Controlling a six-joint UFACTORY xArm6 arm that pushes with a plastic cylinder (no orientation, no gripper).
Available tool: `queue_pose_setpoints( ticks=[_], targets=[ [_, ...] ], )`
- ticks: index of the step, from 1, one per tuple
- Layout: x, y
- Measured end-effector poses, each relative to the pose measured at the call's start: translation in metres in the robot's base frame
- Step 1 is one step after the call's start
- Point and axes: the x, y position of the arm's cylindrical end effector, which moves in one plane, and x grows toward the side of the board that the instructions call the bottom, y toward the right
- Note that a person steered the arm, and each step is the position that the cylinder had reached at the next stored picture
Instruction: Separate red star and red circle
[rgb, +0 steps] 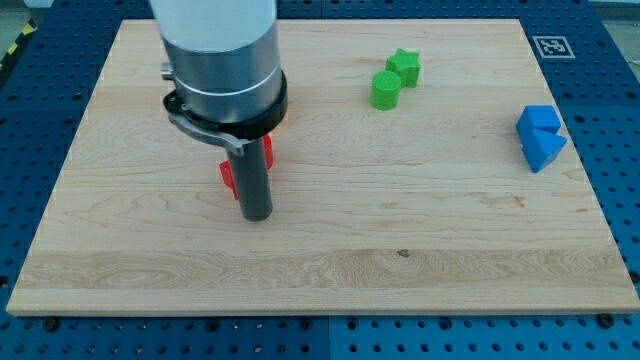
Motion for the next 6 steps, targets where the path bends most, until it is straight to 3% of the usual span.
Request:
queue_pose_setpoints(
  ticks=[4,6],
  targets=[
    [-0.040,0.075],
    [-0.066,0.009]
  ],
)
